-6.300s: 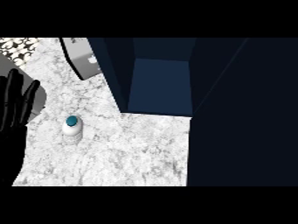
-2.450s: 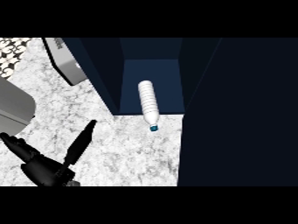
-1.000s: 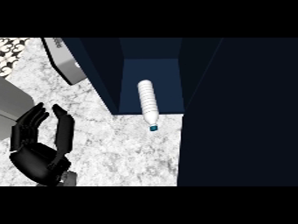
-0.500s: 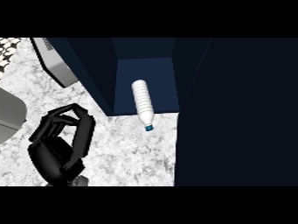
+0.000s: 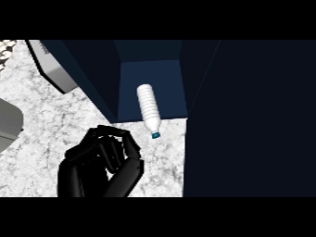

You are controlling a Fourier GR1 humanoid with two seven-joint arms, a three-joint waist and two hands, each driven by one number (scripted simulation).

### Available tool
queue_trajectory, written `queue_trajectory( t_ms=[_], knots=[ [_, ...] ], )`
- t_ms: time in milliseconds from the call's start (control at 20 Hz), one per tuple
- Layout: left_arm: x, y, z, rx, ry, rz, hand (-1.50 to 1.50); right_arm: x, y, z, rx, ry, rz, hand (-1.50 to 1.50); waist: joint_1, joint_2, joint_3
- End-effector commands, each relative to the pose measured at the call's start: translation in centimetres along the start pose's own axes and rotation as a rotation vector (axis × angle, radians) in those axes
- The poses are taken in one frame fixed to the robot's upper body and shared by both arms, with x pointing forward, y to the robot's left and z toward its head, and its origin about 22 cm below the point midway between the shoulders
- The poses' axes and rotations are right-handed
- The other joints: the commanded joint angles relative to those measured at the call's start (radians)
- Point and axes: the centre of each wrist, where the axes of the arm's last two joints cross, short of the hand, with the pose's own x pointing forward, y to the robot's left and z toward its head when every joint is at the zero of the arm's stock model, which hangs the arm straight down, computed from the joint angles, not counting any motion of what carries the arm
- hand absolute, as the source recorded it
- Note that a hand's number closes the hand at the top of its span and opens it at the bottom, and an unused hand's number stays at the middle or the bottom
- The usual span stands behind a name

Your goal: Pick up the bottled water, place it into the cabinet and close the cabinet

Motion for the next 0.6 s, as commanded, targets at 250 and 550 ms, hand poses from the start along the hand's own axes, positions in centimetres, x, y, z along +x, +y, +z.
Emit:
queue_trajectory(
  t_ms=[250,550],
  knots=[
    [3.0,-0.3,1.1,-0.316,-0.032,0.115,1.50,0.6,-0.1,-0.9,-0.011,-0.048,0.021,-1.50,0.025,0.012,0.006],
    [2.3,-0.6,0.1,-0.443,-0.050,0.202,1.50,1.8,0.1,-1.2,-0.037,-0.052,0.033,-1.50,0.042,0.008,0.011]
  ],
)
